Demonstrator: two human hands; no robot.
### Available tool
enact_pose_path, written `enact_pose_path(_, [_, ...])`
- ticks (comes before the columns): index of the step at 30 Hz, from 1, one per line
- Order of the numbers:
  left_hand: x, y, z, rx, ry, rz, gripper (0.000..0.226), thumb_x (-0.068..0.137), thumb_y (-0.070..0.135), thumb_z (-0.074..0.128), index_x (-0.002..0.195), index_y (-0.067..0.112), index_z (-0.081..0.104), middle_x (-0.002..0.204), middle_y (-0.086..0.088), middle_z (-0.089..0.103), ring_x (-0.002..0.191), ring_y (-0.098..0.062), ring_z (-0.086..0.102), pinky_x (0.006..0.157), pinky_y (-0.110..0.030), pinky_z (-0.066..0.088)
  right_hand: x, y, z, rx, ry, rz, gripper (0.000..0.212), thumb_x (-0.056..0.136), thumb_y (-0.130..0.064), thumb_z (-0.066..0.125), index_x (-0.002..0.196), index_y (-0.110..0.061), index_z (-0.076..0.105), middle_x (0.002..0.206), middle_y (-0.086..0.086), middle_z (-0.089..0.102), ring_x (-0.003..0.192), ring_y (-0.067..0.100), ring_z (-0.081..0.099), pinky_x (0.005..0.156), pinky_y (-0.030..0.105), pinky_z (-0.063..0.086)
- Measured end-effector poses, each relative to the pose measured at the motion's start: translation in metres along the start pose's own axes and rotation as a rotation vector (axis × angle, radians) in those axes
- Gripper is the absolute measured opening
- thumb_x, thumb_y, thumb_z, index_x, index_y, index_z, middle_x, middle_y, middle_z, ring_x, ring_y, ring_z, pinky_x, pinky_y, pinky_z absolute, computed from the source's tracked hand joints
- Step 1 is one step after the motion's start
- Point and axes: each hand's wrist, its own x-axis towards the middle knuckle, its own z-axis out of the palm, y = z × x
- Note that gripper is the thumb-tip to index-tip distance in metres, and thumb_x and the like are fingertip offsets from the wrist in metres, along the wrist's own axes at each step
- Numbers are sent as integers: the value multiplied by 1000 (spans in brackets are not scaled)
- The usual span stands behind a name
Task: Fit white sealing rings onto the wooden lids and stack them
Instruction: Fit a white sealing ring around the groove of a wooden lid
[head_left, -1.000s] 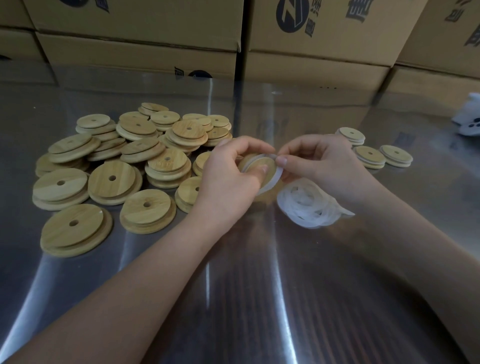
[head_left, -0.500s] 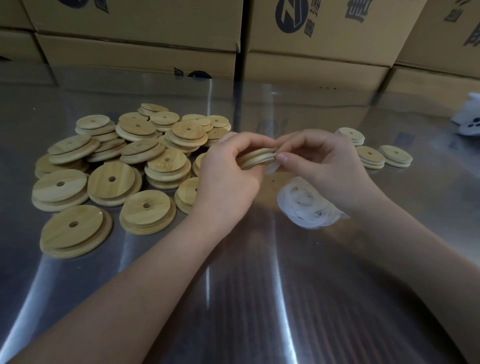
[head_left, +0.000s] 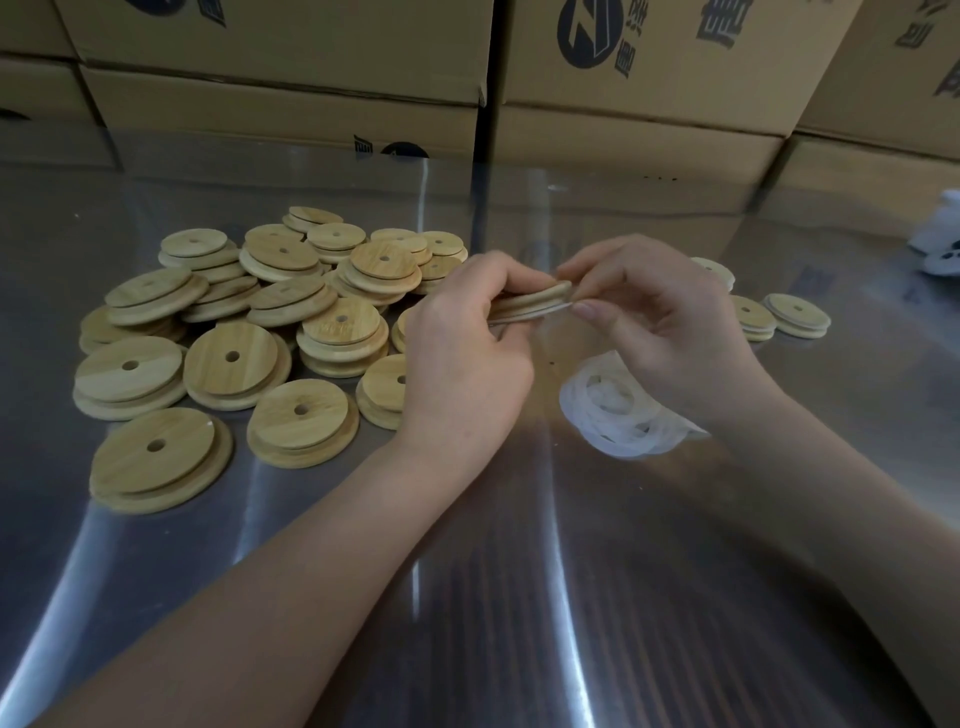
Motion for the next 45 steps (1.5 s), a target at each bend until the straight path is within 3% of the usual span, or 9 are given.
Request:
enact_pose_path(8, [-1, 1, 1, -70, 3, -20, 23, 73, -9, 72, 86, 10, 70, 88, 1, 68, 87, -10, 64, 80, -29, 53, 1, 1, -1, -143, 27, -47, 5, 84, 5, 67, 84, 0, 65, 91, 11, 66, 89, 24, 62, 84, 30, 47])
enact_pose_path(14, [1, -1, -2, -143, -29, -89, 36, 72, -5, 77, 78, 27, 63, 91, 0, 64, 88, -6, 61, 78, -16, 49, 1, -2, -1, -172, 29, -39, 4, 84, 1, 68, 82, -1, 66, 84, 9, 64, 81, 21, 59, 78, 25, 45])
enact_pose_path(21, [-2, -3, 0, -261, -160, -158, 27, 81, -9, 68, 90, 14, 57, 102, -1, 69, 99, -10, 67, 89, -32, 55, 0, -5, -2, -158, -3, -47, 5, 86, -1, 69, 81, -2, 68, 80, 7, 63, 73, 21, 58, 68, 32, 46])
enact_pose_path(26, [-1, -4, 1, -319, -159, -224, 28, 83, 4, 73, 109, 13, 66, 103, -1, 70, 99, -8, 66, 86, -22, 53, 0, -7, 0, -118, -31, -13, 2, 86, -2, 70, 84, -1, 70, 81, 7, 65, 76, 21, 61, 67, 36, 49])
enact_pose_path(32, [0, -6, 2, -462, -117, -428, 17, 85, 10, 72, 97, 23, 74, 96, 2, 74, 96, -12, 69, 89, -35, 56, -2, -14, 4, -37, 7, 93, 2, 84, -2, 69, 87, -2, 70, 80, 4, 65, 76, 16, 62, 70, 33, 52])
enact_pose_path(36, [1, -5, 1, -556, -91, -502, 14, 87, 10, 70, 97, 19, 74, 98, 0, 75, 99, -14, 69, 94, -45, 55, -2, -19, 10, -9, 51, 164, 5, 83, -5, 70, 87, -3, 68, 80, 5, 68, 75, 19, 65, 69, 39, 53])
enact_pose_path(45, [4, -4, -1, -613, -87, -521, 17, 88, 1, 66, 100, 12, 68, 98, -5, 74, 98, -17, 70, 95, -44, 55, -3, -22, 16, 34, 153, 321, 5, 82, -3, 72, 81, -8, 70, 76, -4, 69, 72, 12, 66, 71, 30, 55])
